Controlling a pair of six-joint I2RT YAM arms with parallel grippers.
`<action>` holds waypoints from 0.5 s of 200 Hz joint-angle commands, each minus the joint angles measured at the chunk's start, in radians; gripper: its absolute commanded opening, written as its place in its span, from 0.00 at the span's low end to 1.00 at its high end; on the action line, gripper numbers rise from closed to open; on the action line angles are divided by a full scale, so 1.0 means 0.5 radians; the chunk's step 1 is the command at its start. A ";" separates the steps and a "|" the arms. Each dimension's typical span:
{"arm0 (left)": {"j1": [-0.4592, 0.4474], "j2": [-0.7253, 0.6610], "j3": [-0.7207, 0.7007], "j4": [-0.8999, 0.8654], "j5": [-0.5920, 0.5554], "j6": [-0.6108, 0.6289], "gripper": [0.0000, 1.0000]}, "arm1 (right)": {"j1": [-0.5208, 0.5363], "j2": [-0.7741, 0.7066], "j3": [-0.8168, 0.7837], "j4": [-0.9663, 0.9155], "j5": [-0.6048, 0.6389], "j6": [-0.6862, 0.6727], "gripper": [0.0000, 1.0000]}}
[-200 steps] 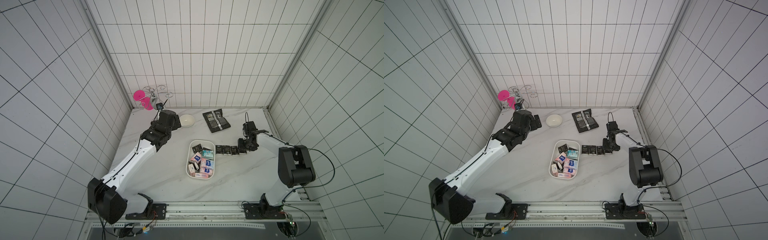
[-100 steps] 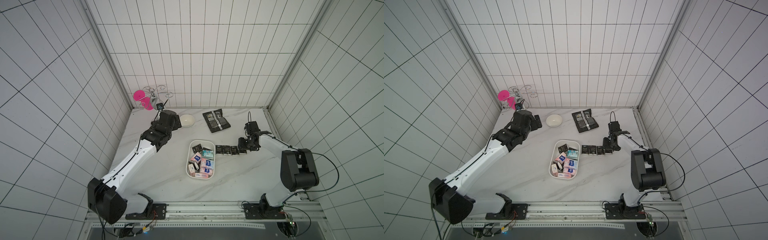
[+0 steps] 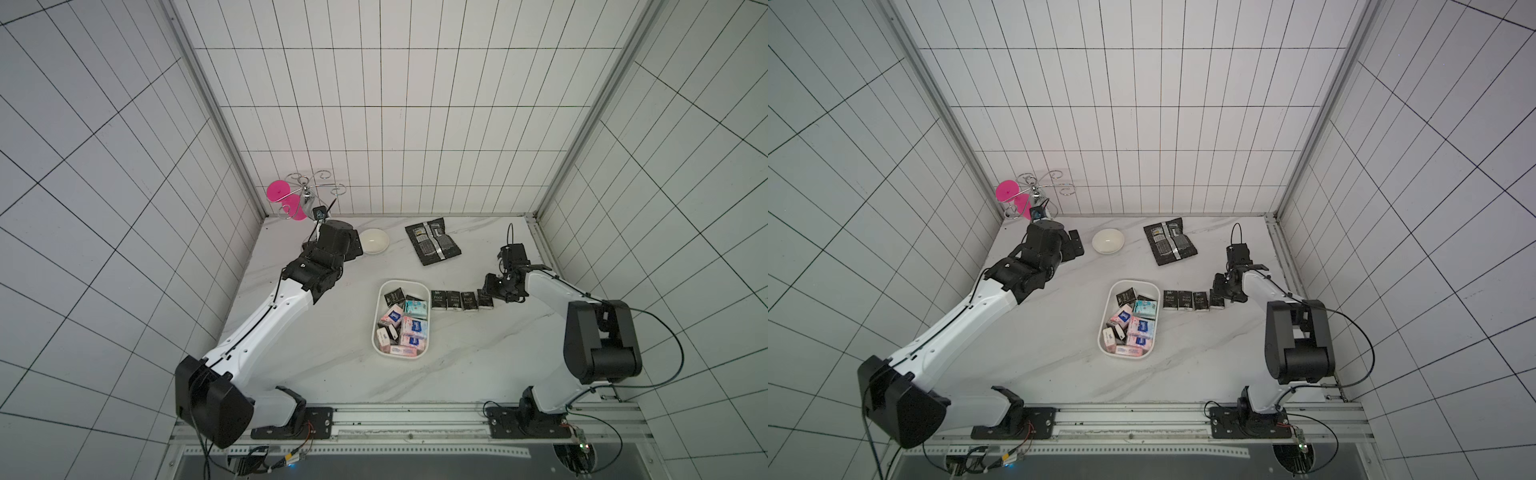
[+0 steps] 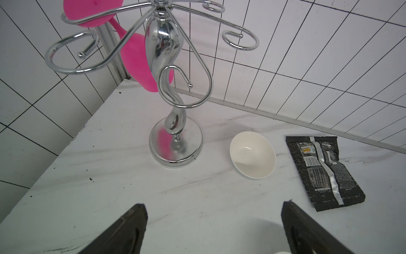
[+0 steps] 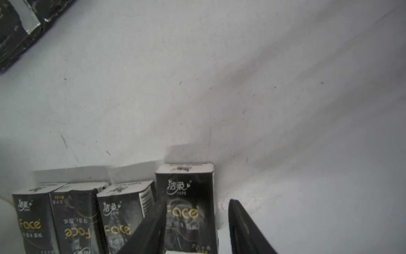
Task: Take the pocket tissues out of the storage box
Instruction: Place the pocket tissues at the center of the board.
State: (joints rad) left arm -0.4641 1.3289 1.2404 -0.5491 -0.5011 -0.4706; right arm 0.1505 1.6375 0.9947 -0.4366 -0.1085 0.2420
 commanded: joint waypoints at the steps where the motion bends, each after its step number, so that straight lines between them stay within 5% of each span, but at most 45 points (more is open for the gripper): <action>1: -0.009 -0.038 -0.008 0.034 -0.024 0.026 0.98 | -0.006 0.040 -0.046 -0.001 -0.016 0.004 0.46; 100: -0.008 -0.062 -0.026 0.049 -0.016 0.032 0.98 | -0.004 0.124 -0.023 -0.084 -0.061 -0.046 0.37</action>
State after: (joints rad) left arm -0.4641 1.3197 1.2388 -0.5449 -0.5011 -0.4667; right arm 0.1505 1.6783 0.9947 -0.4397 -0.1219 0.2371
